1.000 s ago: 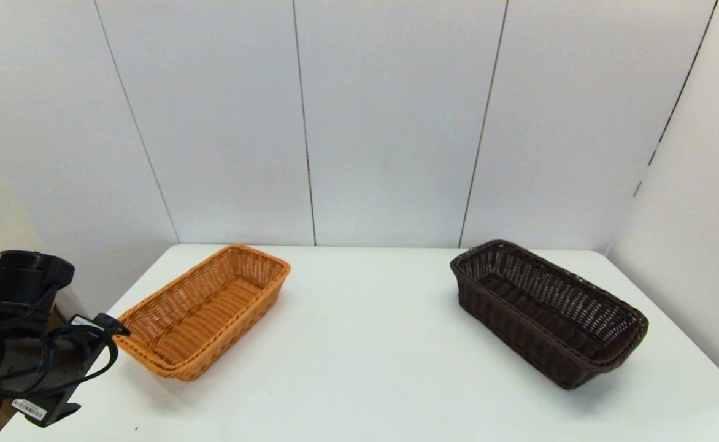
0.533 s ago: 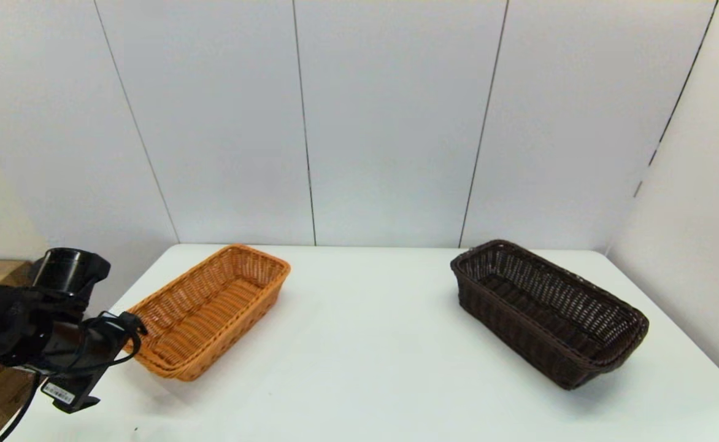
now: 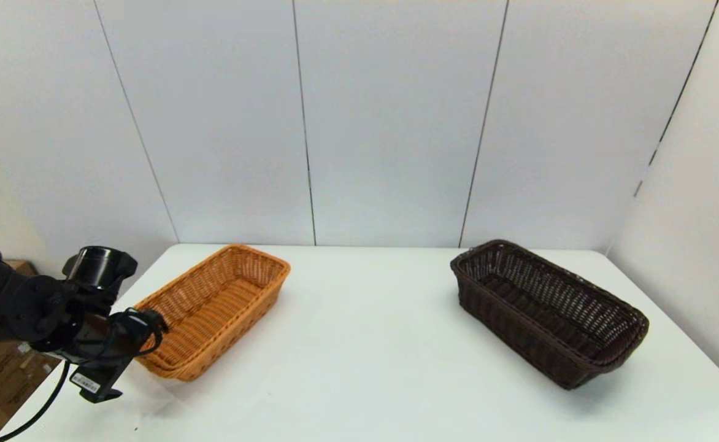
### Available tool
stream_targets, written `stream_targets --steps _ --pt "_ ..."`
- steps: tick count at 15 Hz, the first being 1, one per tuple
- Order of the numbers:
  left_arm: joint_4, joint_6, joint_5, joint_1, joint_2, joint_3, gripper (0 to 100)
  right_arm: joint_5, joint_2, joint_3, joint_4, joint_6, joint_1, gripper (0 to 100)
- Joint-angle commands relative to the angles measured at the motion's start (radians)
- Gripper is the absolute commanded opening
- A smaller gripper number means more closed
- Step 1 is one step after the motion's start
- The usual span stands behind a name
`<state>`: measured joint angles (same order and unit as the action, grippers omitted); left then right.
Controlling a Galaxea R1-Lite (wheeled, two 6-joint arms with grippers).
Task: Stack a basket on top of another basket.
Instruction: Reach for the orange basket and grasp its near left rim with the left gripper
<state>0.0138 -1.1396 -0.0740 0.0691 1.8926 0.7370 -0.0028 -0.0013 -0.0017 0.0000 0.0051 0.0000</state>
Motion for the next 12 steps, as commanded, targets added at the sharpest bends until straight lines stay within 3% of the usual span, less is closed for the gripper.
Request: stream_targets --steps 1,9,12 --pt "-0.002 -0.006 -0.001 -0.008 0.042 0.021 100 0.000 0.001 0.000 0.000 -0.001 0.000 100" --pt "-0.003 -0.008 0.031 -0.008 0.123 0.038 100 0.000 0.001 0.000 0.000 0.001 0.000 100" --pt "-0.118 -0.008 0.045 -0.009 0.135 0.117 100 0.000 0.001 0.000 0.000 0.001 0.000 100"
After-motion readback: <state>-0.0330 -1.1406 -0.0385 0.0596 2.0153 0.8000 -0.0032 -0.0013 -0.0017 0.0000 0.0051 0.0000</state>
